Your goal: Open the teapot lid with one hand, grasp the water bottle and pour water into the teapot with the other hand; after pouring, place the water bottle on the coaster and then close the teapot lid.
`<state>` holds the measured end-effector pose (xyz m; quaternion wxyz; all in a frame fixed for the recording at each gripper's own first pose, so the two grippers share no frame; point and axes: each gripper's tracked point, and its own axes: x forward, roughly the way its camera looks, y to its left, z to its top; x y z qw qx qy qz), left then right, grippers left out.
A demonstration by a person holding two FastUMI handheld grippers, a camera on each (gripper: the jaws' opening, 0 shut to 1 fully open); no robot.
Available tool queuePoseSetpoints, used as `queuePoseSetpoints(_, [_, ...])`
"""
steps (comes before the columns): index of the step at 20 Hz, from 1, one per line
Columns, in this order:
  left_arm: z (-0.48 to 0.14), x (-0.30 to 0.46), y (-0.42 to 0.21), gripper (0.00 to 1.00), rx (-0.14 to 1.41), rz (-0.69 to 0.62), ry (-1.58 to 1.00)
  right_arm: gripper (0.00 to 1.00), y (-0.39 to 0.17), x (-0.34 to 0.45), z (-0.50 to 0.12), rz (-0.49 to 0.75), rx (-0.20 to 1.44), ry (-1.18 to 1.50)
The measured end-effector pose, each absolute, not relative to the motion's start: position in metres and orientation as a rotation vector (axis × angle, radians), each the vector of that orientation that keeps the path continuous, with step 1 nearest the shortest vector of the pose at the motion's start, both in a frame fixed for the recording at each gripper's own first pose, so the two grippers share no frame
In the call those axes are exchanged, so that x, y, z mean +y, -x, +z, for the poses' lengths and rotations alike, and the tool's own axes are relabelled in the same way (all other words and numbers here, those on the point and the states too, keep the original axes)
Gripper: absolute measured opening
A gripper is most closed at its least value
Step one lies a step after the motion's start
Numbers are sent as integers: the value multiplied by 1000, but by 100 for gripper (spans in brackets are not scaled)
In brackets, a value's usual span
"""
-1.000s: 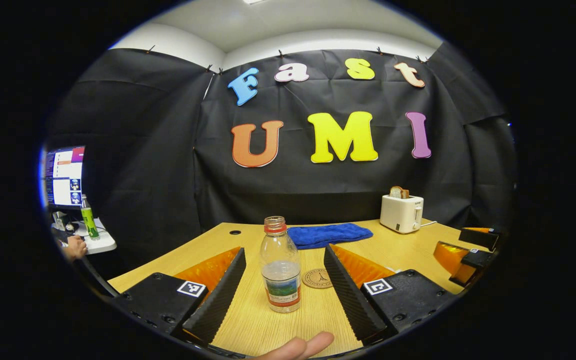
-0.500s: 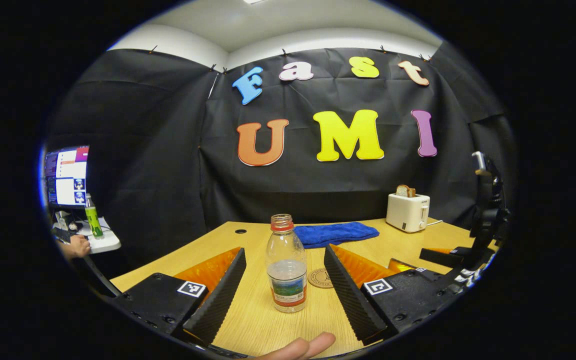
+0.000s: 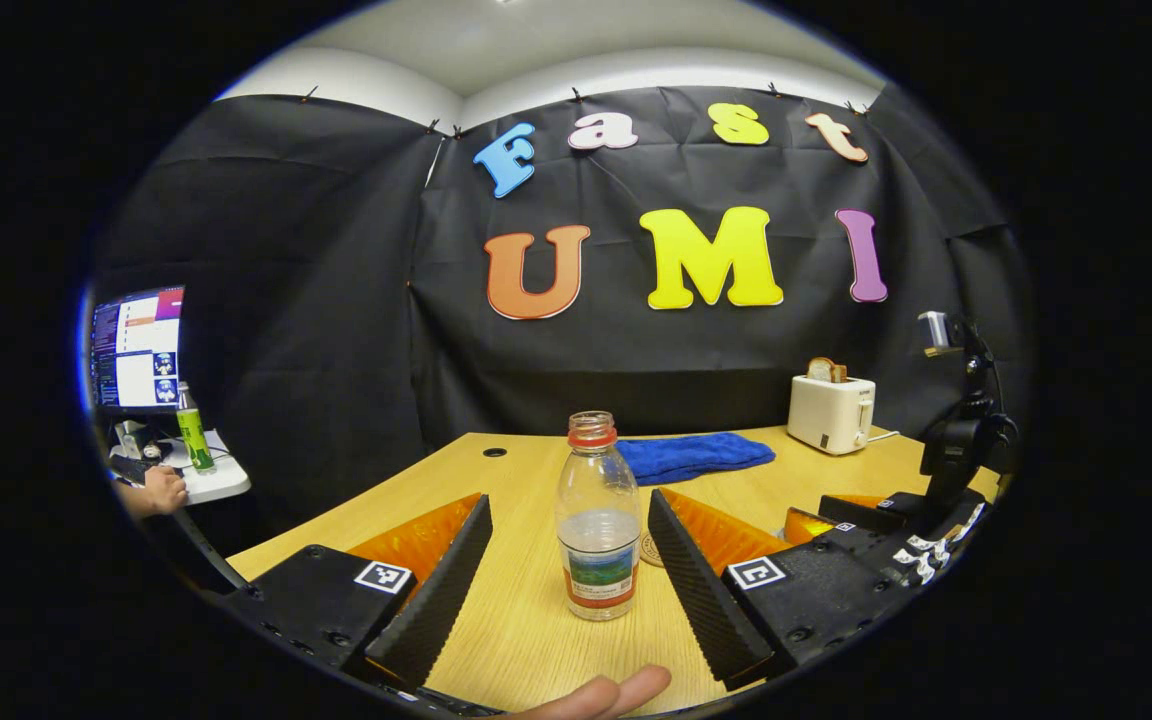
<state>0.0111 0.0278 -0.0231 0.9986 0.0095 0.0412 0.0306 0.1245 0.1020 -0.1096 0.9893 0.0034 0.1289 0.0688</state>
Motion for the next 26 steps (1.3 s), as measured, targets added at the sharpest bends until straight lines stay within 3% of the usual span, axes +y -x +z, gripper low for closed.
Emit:
queuePoseSetpoints(1, [-23, 28, -11, 98, 83, 60, -19, 33, -123, 103, -108, 147, 252, -14])
queuePoseSetpoints(2, [-24, 28, -11, 98, 82, 60, -23, 30, -124, 104, -109, 155, 249, -8])
queuePoseSetpoints(8, [-33, 30, -15, 99, 99, 63, -49, 29, -135, 111, -116, 204, 239, 10])
queuePoseSetpoints(9, [-34, 29, -17, 99, 101, 57, -48, 10, -122, 108, -114, 196, 222, 12])
queuePoseSetpoints(12, [-37, 29, -17, 99, 102, 46, -45, 9, -125, 111, -109, 195, 228, 35])
queuePoseSetpoints(13, [-37, 30, -17, 99, 99, 46, -45, 0, -125, 111, -109, 198, 227, 45])
queuePoseSetpoints(26, [-67, 23, -39, 99, 88, -9, 5, 0, -106, 108, -55, 236, 168, -58])
